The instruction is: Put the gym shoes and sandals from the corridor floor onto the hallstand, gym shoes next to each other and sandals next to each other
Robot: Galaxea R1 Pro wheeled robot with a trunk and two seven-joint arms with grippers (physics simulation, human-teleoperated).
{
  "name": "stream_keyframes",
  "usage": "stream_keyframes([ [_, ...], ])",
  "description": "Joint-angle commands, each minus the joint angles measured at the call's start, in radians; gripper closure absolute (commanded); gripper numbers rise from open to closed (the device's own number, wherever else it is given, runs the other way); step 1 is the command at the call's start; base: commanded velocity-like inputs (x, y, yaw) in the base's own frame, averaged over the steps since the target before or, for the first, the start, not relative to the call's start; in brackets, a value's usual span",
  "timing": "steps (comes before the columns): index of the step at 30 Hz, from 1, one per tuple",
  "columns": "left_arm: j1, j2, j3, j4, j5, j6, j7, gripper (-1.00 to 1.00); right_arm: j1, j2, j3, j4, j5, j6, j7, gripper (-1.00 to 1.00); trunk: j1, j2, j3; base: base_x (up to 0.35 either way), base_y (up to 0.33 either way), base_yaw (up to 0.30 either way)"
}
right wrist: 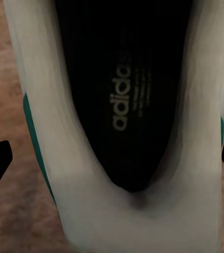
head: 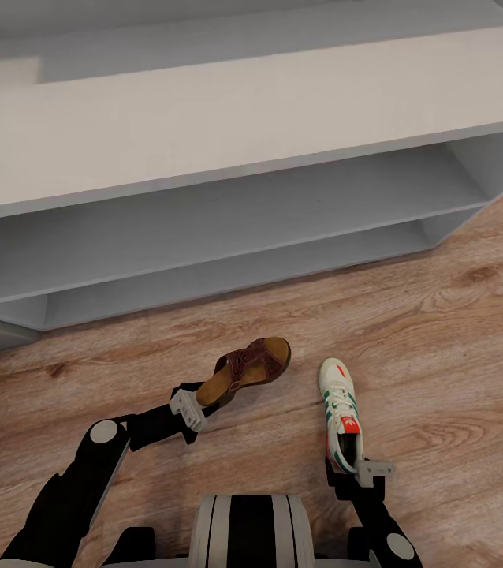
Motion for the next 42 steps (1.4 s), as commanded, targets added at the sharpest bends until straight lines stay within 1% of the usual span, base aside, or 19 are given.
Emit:
stream_keyframes([
  [1, 0.0, 0.0, -0.001, -0.002, -0.002, 0.008, -0.004, 1.0, 0.0, 0.0, -0.001, 0.0, 0.0, -0.003, -0.001, -1.0, 0.0, 0.0, 0.0, 0.005, 0.0, 0.0],
  [13, 0.0, 0.0, -0.001, -0.002, -0.002, 0.008, -0.004, 1.0, 0.0, 0.0, -0.001, 0.0, 0.0, -0.003, -0.001, -1.0, 0.0, 0.0, 0.0, 0.001, 0.0, 0.0],
  [14, 0.0, 0.0, -0.001, -0.002, -0.002, 0.008, -0.004, 1.0, 0.0, 0.0, -0.001, 0.001, 0.0, -0.003, -0.001, 1.0, 0.0, 0.0, 0.0, 0.0, 0.0, 0.0],
  [42, 0.0, 0.0, -0.001, -0.002, -0.002, 0.008, -0.004, 1.0, 0.0, 0.0, 0.001, 0.0, -0.001, -0.003, -0.001, 1.0, 0.0, 0.0, 0.0, 0.0, 0.0, 0.0],
])
